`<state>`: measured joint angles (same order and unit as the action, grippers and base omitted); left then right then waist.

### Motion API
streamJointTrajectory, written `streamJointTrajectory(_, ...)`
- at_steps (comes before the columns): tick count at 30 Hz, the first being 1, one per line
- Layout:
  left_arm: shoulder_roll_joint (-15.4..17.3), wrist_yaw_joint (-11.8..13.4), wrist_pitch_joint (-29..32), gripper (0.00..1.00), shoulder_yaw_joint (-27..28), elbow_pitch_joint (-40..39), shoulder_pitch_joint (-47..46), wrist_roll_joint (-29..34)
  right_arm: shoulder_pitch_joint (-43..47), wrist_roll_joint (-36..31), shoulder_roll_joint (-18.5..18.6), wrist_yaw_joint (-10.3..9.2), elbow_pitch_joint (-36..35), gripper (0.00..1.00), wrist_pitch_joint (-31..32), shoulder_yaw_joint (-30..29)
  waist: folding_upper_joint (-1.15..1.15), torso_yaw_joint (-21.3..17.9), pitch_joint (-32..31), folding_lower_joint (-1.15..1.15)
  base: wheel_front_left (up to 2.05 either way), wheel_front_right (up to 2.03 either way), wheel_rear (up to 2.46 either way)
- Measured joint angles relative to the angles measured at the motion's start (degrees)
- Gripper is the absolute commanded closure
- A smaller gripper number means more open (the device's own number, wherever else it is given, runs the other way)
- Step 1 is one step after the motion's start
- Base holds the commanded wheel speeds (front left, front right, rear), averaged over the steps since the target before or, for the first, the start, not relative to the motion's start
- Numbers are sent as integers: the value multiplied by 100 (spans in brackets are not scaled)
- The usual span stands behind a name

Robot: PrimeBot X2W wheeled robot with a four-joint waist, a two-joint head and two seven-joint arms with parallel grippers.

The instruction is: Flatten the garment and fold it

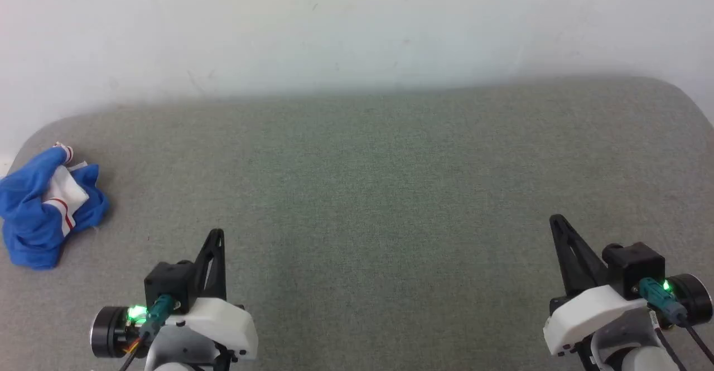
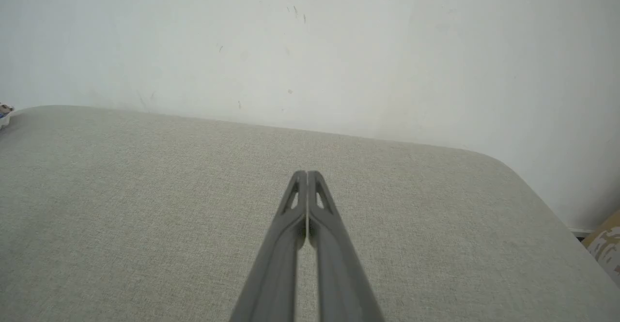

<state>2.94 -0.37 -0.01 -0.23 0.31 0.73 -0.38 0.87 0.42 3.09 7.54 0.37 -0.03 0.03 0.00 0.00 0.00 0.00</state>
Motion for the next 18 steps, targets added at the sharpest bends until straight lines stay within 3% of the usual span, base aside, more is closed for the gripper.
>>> streamJointTrajectory(18,0,0,0,100,0,0,0,0,0,0,0,0,0,100,0,0,0,0,0,0,0,0,0)
